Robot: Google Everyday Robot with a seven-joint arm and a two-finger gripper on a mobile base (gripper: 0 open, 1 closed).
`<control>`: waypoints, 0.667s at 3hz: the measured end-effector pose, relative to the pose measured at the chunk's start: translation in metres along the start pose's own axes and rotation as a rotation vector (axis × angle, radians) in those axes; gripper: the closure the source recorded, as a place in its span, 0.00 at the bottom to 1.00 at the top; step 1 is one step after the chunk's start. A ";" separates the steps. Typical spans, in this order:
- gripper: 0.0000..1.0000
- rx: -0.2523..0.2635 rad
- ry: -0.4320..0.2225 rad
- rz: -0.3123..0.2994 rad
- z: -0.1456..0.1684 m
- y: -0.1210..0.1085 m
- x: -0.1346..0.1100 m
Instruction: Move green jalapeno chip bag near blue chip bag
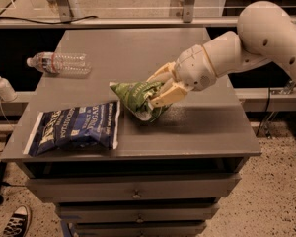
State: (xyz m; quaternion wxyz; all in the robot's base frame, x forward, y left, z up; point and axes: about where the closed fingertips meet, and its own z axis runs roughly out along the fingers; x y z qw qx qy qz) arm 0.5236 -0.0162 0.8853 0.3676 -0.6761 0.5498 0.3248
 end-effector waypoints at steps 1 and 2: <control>0.12 -0.010 0.004 -0.016 0.003 0.000 -0.001; 0.00 -0.010 0.005 -0.028 0.005 -0.002 -0.002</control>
Offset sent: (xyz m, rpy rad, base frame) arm 0.0038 0.0037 -0.0004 -0.0069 -0.0373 0.0215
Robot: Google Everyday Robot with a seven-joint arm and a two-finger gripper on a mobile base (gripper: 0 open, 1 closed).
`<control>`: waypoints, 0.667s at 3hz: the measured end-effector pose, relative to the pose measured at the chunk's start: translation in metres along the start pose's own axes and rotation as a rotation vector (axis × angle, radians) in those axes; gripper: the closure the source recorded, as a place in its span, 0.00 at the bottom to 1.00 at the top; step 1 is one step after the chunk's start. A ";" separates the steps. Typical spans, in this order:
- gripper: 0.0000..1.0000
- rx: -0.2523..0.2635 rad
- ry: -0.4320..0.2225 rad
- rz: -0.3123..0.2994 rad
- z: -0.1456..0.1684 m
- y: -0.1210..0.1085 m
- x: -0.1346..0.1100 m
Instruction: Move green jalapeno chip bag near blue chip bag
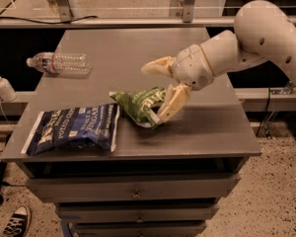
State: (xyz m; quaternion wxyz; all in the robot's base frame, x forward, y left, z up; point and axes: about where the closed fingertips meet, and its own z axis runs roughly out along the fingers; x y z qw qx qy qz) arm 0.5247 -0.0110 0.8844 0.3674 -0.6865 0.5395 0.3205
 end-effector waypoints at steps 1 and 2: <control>0.00 0.025 -0.003 -0.007 0.000 -0.002 0.000; 0.00 0.111 -0.018 0.010 -0.002 -0.008 0.008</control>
Offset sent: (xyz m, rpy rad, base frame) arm 0.0301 -0.0201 -0.0068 0.0929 -0.0993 -0.2479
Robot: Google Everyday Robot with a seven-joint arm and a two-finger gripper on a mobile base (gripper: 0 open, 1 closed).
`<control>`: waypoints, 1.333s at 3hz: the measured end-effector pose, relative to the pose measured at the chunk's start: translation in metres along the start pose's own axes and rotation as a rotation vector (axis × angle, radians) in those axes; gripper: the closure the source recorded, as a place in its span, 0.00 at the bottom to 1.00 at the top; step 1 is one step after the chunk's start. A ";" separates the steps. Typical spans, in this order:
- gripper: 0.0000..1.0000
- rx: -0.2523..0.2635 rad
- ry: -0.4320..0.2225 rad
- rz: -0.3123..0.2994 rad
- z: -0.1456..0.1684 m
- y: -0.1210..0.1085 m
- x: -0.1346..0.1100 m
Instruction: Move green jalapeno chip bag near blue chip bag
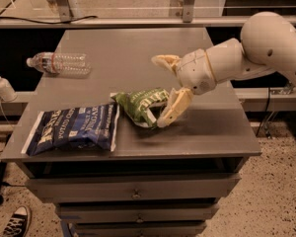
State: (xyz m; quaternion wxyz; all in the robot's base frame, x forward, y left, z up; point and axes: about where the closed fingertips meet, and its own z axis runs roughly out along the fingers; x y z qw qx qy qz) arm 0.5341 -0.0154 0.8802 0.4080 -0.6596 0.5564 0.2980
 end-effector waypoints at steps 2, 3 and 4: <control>0.00 0.267 0.135 0.082 -0.088 0.009 0.030; 0.00 0.312 0.160 0.096 -0.105 0.011 0.034; 0.00 0.311 0.160 0.096 -0.105 0.011 0.034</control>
Offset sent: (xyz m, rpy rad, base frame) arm -0.0211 -0.1696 0.0352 -0.1338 -0.1106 -0.5059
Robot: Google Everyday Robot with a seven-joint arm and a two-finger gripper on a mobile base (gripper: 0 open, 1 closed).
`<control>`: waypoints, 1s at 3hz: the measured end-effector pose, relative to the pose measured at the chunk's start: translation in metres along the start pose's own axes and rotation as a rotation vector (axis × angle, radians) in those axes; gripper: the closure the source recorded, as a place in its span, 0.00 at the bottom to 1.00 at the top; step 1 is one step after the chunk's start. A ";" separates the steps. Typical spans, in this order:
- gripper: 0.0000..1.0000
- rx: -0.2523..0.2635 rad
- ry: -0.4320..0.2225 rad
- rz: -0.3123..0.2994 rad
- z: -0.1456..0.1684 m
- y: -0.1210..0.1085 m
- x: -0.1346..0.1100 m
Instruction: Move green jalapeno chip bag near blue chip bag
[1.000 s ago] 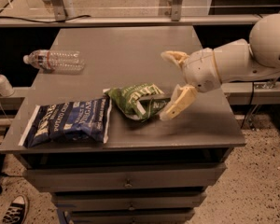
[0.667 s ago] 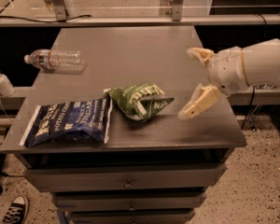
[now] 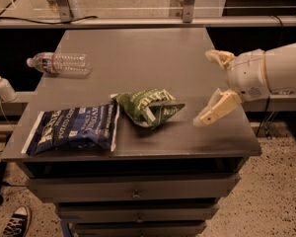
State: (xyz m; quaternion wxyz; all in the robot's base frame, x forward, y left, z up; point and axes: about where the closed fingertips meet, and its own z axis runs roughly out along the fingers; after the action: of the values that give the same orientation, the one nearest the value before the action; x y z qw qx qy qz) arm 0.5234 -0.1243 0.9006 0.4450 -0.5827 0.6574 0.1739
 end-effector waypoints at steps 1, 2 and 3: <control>0.00 0.015 0.067 -0.060 -0.019 -0.013 -0.013; 0.00 0.103 0.154 -0.172 -0.067 -0.034 -0.041; 0.00 0.210 0.213 -0.296 -0.115 -0.052 -0.081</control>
Offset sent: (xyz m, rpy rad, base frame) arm -0.0013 -0.0685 0.1575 -0.3494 -0.3078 -0.0854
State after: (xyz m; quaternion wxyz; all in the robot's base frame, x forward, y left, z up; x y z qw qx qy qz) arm 0.5209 -0.1742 1.0420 0.4520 -0.6383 0.6226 -0.0255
